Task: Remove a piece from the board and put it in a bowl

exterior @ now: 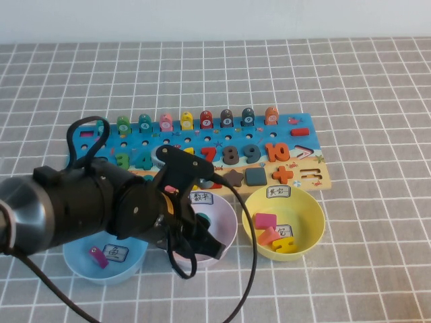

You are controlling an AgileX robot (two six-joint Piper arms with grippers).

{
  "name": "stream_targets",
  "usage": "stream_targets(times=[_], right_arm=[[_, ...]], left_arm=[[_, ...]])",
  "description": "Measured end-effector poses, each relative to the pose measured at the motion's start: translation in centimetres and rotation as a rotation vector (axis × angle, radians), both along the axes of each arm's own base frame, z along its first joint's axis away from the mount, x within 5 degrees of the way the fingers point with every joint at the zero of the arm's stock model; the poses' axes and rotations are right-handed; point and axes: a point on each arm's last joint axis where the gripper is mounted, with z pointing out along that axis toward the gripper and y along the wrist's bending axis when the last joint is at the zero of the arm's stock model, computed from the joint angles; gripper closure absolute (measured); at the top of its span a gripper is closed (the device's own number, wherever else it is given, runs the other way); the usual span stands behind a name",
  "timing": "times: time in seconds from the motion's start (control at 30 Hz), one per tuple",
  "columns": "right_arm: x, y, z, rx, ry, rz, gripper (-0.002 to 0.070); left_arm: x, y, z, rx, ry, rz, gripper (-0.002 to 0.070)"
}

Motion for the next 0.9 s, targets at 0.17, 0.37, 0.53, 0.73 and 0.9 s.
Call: stream_targets(times=[0.17,0.37,0.53,0.73,0.9], right_arm=[[0.00,0.00,0.00,0.000,0.000,0.000,0.0694],[0.00,0.00,0.00,0.000,0.000,0.000,0.0694],[0.00,0.00,0.00,0.000,0.000,0.000,0.0694],[0.00,0.00,0.00,0.000,0.000,0.000,0.0694],[0.00,0.00,0.00,0.000,0.000,0.000,0.0694]], left_arm=[[-0.06,-0.08,0.01,-0.020,0.017,0.024,0.0465],[-0.13,-0.07,-0.03,-0.034,0.040,0.061,0.0465],[-0.20,-0.04,-0.04,-0.029,0.050,0.063,0.0465],[-0.20,-0.04,-0.04,-0.030,0.051,0.065,0.0406],[-0.18,-0.05,-0.11,-0.029,0.053,0.066,0.0359]])
